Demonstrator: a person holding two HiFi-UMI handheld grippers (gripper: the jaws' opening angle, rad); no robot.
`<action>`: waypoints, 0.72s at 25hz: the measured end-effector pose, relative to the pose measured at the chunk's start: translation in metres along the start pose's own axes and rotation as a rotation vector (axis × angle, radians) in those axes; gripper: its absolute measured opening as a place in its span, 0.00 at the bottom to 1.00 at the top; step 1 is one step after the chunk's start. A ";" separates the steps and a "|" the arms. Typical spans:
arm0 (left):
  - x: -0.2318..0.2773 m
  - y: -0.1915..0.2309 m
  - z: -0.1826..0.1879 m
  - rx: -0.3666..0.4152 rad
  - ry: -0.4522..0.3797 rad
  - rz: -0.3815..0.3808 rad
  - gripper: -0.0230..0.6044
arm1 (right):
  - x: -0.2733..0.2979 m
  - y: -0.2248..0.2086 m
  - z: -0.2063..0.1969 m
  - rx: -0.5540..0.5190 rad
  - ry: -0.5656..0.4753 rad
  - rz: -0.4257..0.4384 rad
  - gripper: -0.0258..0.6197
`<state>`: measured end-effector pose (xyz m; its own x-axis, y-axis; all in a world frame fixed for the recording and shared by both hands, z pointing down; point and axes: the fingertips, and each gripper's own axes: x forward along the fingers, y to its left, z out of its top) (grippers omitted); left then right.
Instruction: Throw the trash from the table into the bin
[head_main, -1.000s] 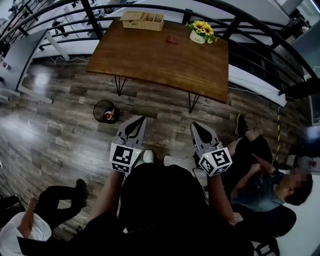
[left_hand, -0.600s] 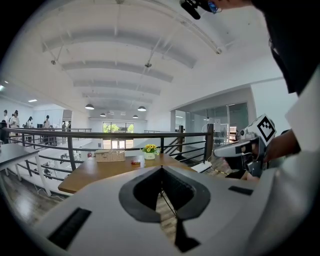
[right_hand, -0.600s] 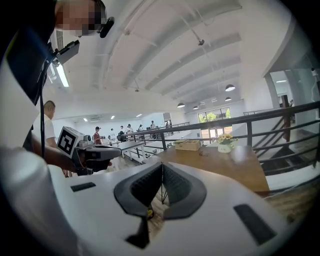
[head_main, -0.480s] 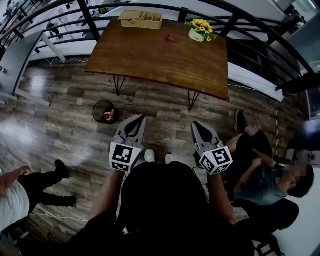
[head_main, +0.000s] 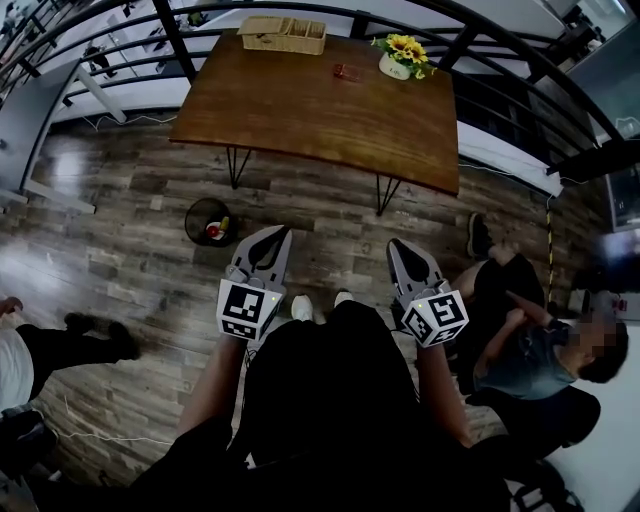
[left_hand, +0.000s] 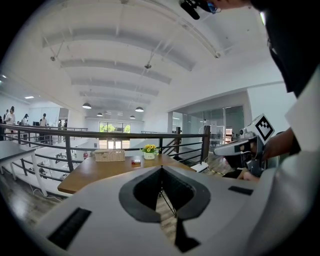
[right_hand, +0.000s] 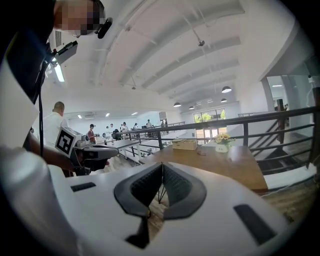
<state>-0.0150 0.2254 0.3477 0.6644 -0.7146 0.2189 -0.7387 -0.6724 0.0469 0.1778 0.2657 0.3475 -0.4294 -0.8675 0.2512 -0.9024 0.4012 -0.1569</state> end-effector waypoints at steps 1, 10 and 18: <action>-0.001 0.002 -0.001 -0.003 -0.001 0.000 0.06 | 0.001 0.001 0.000 -0.001 0.002 -0.002 0.06; 0.003 0.008 -0.006 -0.013 0.004 -0.004 0.06 | 0.010 0.007 -0.004 -0.006 0.027 0.008 0.06; 0.018 0.025 -0.011 -0.016 0.024 0.051 0.06 | 0.037 -0.011 0.002 -0.005 0.020 0.041 0.06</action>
<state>-0.0228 0.1977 0.3638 0.6226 -0.7431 0.2451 -0.7736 -0.6317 0.0501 0.1720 0.2289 0.3568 -0.4664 -0.8443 0.2638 -0.8843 0.4377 -0.1624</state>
